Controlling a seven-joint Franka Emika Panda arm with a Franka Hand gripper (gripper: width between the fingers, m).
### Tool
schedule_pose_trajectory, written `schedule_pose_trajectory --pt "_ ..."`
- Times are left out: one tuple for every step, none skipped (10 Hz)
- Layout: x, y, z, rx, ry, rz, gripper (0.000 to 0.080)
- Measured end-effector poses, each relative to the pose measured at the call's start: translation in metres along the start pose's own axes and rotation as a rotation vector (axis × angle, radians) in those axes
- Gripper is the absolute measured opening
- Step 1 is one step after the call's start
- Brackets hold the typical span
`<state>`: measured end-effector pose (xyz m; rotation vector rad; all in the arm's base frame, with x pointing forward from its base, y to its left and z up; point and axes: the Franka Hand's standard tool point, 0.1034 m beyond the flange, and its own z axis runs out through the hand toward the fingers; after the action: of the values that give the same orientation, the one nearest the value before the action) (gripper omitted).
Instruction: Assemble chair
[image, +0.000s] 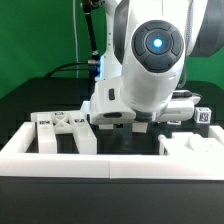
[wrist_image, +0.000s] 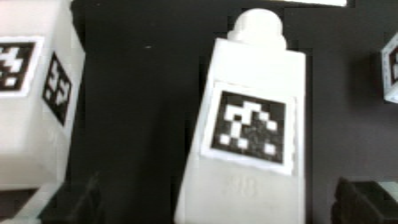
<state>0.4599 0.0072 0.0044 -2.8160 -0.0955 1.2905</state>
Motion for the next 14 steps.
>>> schedule_pose_trajectory --pt "0.0 0.0 0.0 0.0 -0.001 -0.001 0.0649" --pt "0.0 -0.001 0.0 -0.001 0.0 -0.002 0.0514" --pt "0.0 -0.002 0.0 -0.001 0.001 -0.004 0.0375" --pt "0.001 -0.003 -0.001 -0.003 0.002 -0.006 0.031" --pt "0.001 -0.004 -0.001 -0.004 0.002 -0.007 0.031" --pt "0.001 -0.005 -0.001 -0.005 0.003 -0.009 0.031" --pt "0.002 -0.005 -0.003 -0.006 0.006 -0.012 0.031" --pt "0.003 -0.006 -0.006 -0.007 0.011 -0.013 0.031" --pt "0.005 -0.009 -0.012 -0.009 0.022 -0.018 0.031" --pt "0.007 -0.015 -0.023 -0.015 0.036 -0.028 0.031" --pt "0.006 -0.025 -0.039 -0.022 0.049 -0.043 0.031" --pt "0.003 -0.037 -0.061 -0.03 0.056 -0.061 0.031" --pt "-0.002 -0.046 -0.08 -0.034 0.058 -0.065 0.031" --pt "-0.003 -0.051 -0.092 -0.039 0.084 -0.072 0.031"
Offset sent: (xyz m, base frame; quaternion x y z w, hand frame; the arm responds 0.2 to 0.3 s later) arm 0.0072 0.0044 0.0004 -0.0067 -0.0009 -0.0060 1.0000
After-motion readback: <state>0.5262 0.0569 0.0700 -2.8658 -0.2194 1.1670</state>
